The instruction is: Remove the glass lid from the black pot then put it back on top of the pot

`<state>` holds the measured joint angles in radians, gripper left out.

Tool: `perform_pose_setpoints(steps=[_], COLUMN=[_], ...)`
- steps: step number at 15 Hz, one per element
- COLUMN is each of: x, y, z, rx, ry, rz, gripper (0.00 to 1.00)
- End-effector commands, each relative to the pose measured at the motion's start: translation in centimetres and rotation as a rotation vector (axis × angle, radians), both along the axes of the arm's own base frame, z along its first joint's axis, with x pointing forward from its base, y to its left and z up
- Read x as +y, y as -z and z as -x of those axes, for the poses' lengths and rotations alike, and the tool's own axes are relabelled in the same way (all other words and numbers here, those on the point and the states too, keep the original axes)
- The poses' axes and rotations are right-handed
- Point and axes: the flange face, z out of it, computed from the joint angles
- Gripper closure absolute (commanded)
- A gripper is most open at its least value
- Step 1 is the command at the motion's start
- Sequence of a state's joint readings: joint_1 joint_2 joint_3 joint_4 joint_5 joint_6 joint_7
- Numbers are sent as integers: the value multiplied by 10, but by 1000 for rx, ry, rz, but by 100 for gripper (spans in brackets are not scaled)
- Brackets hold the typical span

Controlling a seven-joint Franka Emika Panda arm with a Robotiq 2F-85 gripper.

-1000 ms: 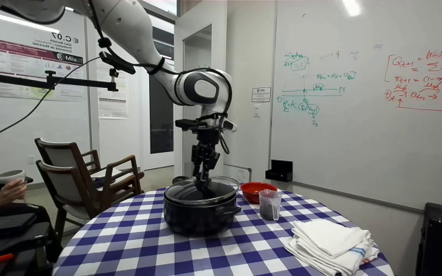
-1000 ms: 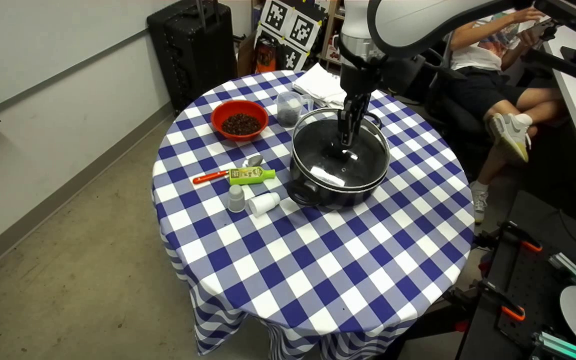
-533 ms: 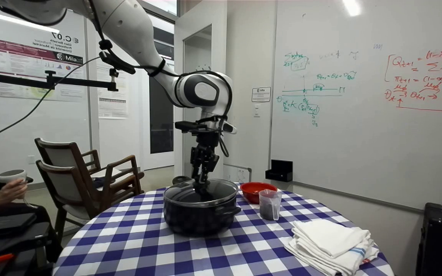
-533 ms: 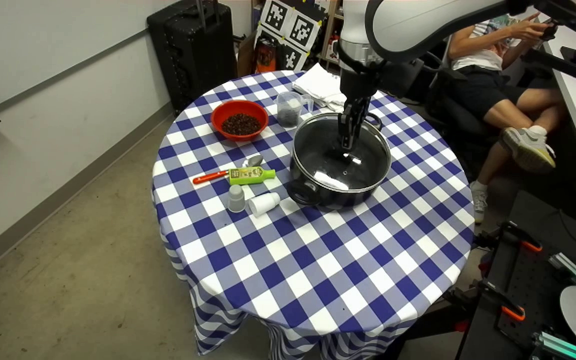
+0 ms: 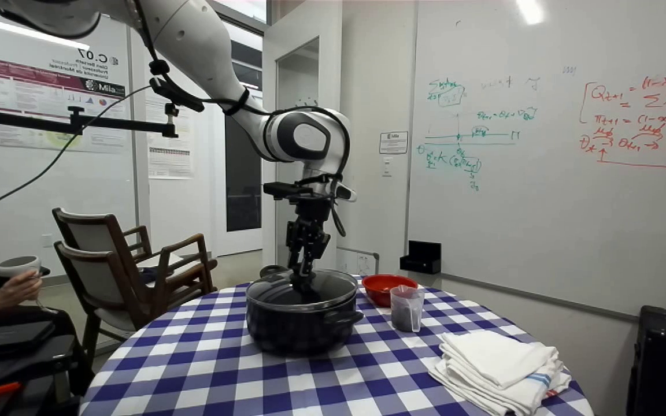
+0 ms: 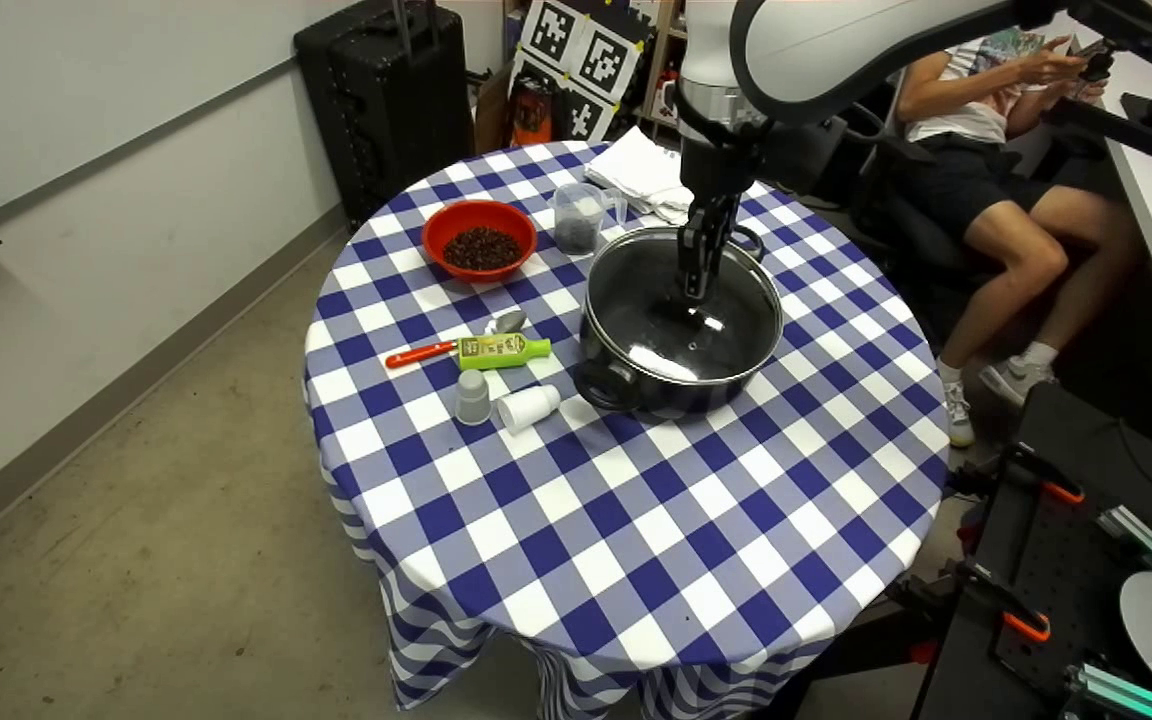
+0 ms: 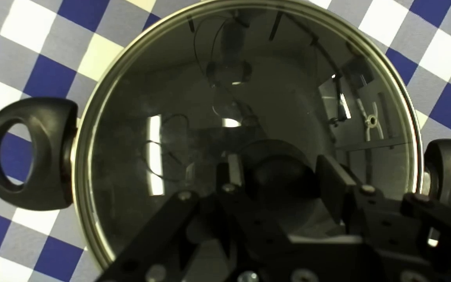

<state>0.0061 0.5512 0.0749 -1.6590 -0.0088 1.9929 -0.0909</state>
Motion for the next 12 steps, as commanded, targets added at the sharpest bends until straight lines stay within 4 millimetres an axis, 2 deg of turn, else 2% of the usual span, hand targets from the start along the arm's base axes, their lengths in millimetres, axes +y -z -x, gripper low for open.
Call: perform_pose_setpoints(steps=[1,4,5,6,9,10,12], x=[2,2,2,2,3,3,3], y=[-10,-9,-8,-8,-9,-10,-11], z=[-5,-5,-5,-5,-5,-6,-5], rx=[6,6,7,8,5,4,4], ry=[-24,-32,-35,-36,-37,-37,-36], rz=[-29,-34,-36,-38,-47,-49,-54], gripper=[76,76,26,24,4,1,0])
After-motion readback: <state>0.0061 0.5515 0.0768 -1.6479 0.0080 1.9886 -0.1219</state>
